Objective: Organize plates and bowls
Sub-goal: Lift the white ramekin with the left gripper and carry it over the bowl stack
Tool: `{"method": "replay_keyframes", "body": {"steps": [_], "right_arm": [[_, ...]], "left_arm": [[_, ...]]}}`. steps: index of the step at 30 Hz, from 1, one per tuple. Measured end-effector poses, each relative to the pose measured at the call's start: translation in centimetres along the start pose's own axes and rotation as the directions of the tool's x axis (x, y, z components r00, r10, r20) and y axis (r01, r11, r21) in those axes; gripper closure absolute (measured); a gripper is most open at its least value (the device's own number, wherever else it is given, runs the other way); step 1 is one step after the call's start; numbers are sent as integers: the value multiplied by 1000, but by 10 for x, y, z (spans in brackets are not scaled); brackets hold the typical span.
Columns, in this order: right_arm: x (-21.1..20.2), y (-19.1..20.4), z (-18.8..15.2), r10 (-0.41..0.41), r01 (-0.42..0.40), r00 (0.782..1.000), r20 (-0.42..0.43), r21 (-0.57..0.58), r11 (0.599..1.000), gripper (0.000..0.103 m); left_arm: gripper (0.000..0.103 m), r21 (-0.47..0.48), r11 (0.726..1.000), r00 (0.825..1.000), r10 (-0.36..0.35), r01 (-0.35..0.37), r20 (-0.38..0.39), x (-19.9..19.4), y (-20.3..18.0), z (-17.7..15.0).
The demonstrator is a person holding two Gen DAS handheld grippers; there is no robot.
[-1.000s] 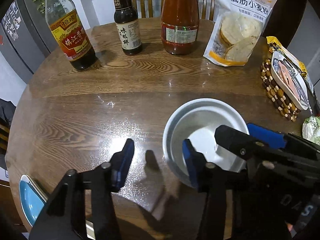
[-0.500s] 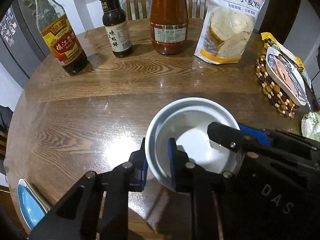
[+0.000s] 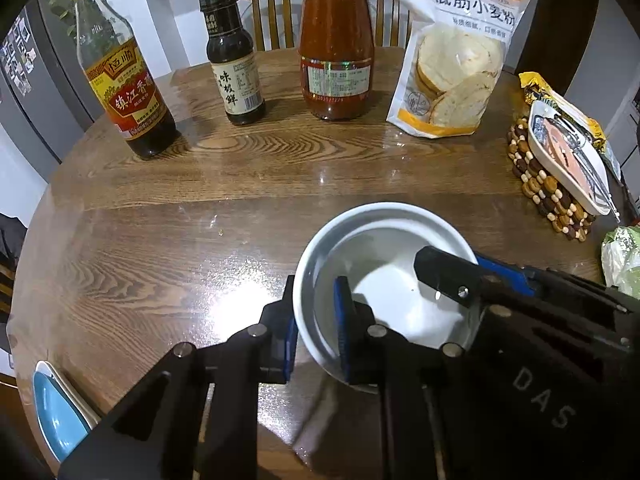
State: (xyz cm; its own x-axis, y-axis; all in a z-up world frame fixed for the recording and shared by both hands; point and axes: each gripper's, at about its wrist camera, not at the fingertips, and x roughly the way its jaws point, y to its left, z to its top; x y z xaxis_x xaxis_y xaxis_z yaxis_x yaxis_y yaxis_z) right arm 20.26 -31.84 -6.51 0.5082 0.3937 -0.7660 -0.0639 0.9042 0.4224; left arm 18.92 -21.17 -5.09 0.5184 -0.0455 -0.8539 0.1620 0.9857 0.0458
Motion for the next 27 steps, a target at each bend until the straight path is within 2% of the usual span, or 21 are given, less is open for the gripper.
{"method": "replay_keyframes", "body": {"steps": [13, 27], "right_arm": [[-32, 2, -12, 31, -33, 997, 70, 30, 999, 87], [-86, 48, -38, 35, -33, 988, 149, -18, 999, 87]], "left_arm": [[88, 31, 999, 996, -12, 9, 83, -34, -5, -7], [88, 24, 999, 983, -35, 32, 180, -98, 14, -31]]}}
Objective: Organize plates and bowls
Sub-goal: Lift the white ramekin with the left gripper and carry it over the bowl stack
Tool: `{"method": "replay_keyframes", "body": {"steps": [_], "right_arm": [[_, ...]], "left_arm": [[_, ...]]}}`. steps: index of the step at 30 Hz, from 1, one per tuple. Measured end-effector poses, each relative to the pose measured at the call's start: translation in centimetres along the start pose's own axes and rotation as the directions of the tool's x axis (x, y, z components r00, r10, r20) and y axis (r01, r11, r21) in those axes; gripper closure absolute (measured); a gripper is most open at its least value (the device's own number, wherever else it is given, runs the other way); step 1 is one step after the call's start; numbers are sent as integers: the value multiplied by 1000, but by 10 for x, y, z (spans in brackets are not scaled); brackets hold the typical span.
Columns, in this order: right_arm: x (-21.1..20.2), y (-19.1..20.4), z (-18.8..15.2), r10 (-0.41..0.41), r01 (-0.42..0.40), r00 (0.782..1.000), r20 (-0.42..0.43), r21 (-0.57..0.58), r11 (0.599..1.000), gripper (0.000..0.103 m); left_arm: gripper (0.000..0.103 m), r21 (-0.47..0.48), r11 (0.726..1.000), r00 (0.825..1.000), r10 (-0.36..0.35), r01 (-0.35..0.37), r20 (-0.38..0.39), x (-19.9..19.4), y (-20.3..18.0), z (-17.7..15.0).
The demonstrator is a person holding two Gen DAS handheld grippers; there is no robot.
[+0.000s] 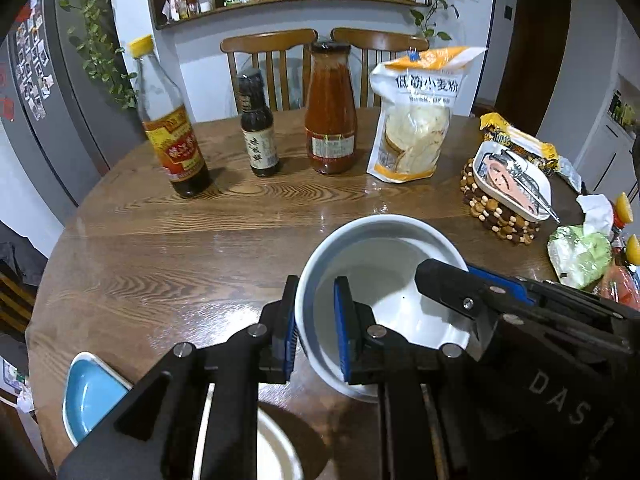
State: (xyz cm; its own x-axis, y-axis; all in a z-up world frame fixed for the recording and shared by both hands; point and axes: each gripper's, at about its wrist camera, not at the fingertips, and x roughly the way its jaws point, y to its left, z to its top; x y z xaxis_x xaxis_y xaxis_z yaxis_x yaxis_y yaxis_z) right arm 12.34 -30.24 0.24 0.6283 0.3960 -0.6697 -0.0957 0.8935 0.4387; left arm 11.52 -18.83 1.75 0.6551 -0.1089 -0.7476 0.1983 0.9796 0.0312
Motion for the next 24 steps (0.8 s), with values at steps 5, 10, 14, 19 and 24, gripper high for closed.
{"method": "replay_keyframes", "body": {"steps": [5, 10, 14, 19, 24], "right_arm": [[-12, 23, -15, 0, 0, 1000, 14, -19, 1000, 87], [-16, 45, -29, -1, 1, 1000, 13, -27, 1000, 87], [-17, 62, -40, -3, 3, 1000, 6, -31, 1000, 87], [-14, 85, -54, 4, -4, 1000, -13, -36, 999, 87], [-1, 102, -69, 3, -5, 999, -52, -38, 999, 87]], "left_arm": [[88, -6, 1000, 1000, -5, 5, 10, -19, 17, -12], [88, -5, 1000, 1000, -5, 5, 11, -33, 33, -25], [88, -9, 1000, 1000, -8, 8, 5, -42, 49, -34], [88, -11, 1000, 1000, -6, 6, -4, -54, 73, -48], [88, -27, 1000, 999, -9, 8, -50, -51, 96, -66]]}}
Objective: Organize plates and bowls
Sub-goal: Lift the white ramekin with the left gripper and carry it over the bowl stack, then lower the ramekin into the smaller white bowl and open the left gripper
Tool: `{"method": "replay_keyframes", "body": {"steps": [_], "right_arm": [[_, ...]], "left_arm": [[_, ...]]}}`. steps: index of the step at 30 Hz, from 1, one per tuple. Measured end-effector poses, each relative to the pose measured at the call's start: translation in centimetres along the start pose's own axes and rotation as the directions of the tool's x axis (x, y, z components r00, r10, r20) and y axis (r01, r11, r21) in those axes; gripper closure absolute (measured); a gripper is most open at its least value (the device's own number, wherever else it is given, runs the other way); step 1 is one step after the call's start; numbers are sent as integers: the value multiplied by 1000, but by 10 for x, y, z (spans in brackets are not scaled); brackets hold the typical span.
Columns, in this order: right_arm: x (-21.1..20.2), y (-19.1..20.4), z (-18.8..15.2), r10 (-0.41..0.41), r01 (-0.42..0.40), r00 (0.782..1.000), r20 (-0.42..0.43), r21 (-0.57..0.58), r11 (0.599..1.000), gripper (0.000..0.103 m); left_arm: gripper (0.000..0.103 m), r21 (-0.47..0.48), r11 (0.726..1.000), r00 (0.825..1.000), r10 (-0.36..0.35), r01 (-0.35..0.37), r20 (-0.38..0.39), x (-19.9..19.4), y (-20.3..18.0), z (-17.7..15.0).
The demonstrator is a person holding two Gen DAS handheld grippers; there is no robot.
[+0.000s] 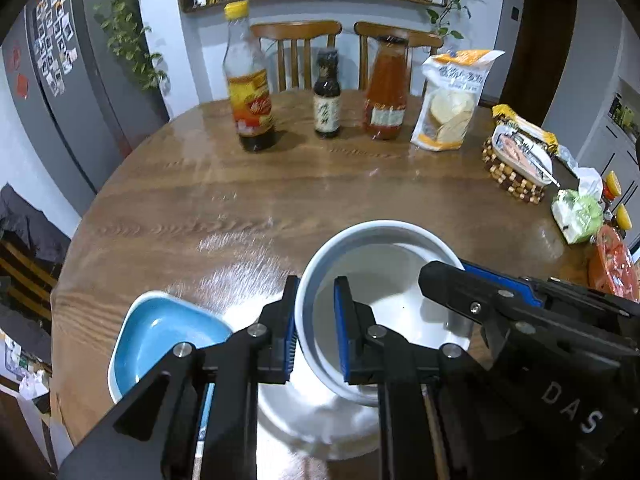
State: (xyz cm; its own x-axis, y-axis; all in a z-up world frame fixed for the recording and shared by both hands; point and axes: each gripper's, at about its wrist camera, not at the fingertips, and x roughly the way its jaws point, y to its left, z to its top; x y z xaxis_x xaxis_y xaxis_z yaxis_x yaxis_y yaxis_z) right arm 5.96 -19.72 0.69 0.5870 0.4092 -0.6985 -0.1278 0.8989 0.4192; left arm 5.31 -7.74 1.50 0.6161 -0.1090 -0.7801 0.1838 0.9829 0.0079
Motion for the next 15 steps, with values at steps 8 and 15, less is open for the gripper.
{"method": "replay_keyframes", "body": {"steps": [8, 15], "right_arm": [[21, 9, -20, -15, 17, 997, -74, 17, 1000, 87], [31, 10, -28, -41, 44, 994, -99, 27, 999, 88]], "left_arm": [[88, -16, 1000, 996, -24, 23, -85, 15, 16, -21], [88, -31, 999, 991, -43, 39, -127, 28, 22, -29]]}}
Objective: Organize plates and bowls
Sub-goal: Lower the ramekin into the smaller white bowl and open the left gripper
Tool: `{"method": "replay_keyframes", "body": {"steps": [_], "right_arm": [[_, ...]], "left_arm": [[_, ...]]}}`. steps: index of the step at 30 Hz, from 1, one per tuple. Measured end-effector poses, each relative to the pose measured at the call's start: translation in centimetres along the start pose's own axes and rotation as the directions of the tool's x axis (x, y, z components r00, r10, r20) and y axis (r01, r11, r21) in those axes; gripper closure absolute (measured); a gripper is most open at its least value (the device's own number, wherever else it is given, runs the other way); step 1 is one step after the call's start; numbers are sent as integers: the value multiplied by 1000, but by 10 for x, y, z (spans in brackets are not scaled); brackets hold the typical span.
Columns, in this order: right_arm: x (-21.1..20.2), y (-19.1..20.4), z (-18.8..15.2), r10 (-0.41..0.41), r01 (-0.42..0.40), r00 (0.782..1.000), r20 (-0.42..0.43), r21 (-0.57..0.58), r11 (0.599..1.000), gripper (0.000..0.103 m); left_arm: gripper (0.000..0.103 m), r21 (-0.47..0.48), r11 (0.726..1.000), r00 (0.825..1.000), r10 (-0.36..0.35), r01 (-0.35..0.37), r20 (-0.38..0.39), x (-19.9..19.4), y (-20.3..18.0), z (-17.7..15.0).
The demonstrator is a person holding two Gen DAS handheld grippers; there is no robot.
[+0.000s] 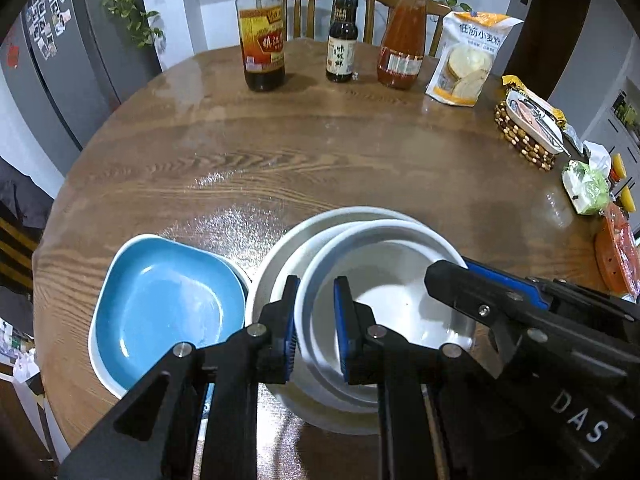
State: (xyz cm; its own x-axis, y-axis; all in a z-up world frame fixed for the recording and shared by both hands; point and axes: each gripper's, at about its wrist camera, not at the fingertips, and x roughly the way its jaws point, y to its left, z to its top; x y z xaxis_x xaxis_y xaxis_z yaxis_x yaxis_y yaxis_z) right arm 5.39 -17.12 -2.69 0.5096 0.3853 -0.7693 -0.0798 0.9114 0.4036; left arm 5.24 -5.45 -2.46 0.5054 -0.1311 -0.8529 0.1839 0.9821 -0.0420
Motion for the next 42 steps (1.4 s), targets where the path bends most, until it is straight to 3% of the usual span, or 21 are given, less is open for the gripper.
{"method": "replay_keyframes", "body": {"steps": [8, 35, 40, 42], "right_arm": [[11, -3, -7, -11, 11, 1000, -24, 10, 1000, 88], [10, 0, -6, -38, 37, 999, -19, -31, 999, 87], [5, -1, -4, -46, 46, 999, -4, -29, 999, 87], [3, -2, -3, -45, 45, 999, 2, -26, 999, 87]], "left_arm": [[88, 1, 1000, 1000, 3, -3, -27, 12, 2, -7], [86, 5, 1000, 1000, 7, -7, -15, 12, 1, -5], [75, 31, 999, 999, 20, -21, 25, 3, -4, -2], [56, 41, 998, 998, 44, -46, 51, -1, -6, -1]]}}
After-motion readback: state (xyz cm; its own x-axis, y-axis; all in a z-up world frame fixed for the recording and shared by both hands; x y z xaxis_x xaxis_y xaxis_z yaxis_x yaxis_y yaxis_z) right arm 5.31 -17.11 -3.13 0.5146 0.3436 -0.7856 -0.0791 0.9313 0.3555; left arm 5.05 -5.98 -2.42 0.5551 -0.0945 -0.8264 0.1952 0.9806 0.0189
